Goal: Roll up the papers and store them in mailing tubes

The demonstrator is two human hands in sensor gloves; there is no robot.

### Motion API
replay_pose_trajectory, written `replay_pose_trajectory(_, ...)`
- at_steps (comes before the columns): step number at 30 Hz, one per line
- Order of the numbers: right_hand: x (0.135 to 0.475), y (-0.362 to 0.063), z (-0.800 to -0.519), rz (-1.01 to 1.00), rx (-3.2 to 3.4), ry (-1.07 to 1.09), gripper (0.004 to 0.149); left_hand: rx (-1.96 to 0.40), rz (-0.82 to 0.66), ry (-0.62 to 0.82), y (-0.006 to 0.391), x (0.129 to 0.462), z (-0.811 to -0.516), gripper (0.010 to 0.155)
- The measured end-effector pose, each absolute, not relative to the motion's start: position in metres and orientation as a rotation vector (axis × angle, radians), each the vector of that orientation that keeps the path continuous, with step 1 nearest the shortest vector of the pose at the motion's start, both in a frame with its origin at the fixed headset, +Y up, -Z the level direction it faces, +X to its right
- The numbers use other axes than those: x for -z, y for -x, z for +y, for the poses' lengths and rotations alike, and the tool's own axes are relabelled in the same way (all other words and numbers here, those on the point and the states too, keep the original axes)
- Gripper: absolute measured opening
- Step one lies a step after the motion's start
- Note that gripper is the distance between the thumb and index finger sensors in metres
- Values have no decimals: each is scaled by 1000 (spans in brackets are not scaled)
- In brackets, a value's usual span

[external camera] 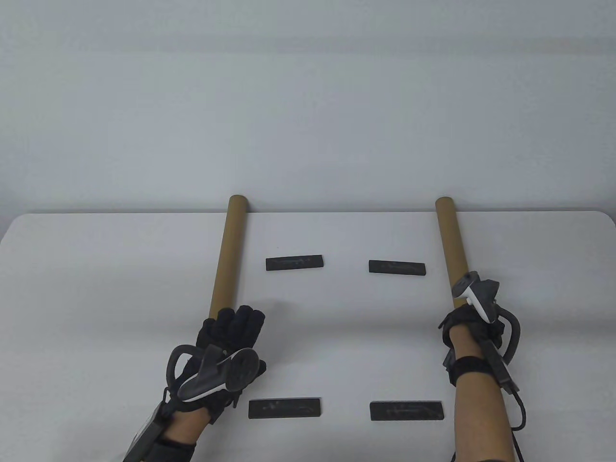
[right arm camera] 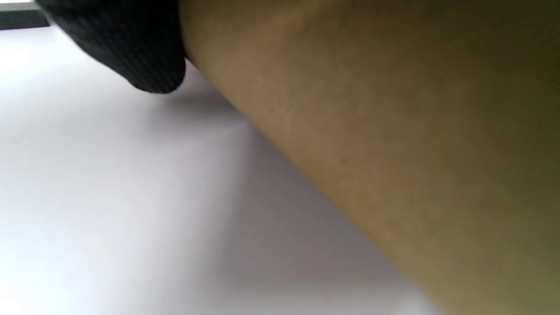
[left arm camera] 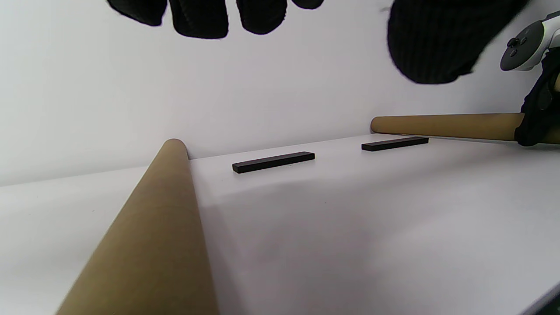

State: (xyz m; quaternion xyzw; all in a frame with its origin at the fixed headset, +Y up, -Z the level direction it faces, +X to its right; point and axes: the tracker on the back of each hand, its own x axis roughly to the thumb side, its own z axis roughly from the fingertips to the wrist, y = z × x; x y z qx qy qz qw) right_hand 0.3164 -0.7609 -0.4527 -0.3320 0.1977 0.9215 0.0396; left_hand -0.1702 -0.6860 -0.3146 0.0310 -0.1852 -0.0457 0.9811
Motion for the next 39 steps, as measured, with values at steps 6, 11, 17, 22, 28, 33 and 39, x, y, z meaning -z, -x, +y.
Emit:
replay_pose_trajectory(6, 454, -316, -764, 637, -2822, 1024, 86, 84, -368, -54, 171, 315, -687, 96)
replay_pose_trajectory(11, 452, -314, -755, 609, -2832, 966, 96, 89, -370, -51, 171, 315, -687, 96)
replay_pose_trajectory(17, 441, -295, -692, 330, -2974, 711, 97, 83, -377, -52, 169, 315, -688, 96)
replay_pose_trajectory(22, 394, -255, -644, 34, -3092, 254, 96, 84, -390, -60, 166, 313, -687, 96)
replay_pose_trajectory(28, 318, -214, -618, -268, -3002, -155, 95, 77, -391, -60, 166, 312, -688, 96)
replay_pose_trajectory(33, 286, -195, -657, -693, -2886, -544, 92, 73, -385, -64, 166, 312, -688, 95)
replay_pose_trajectory(39, 273, -180, -668, -700, -2932, -752, 95, 34, -395, -99, 168, 312, -684, 95)
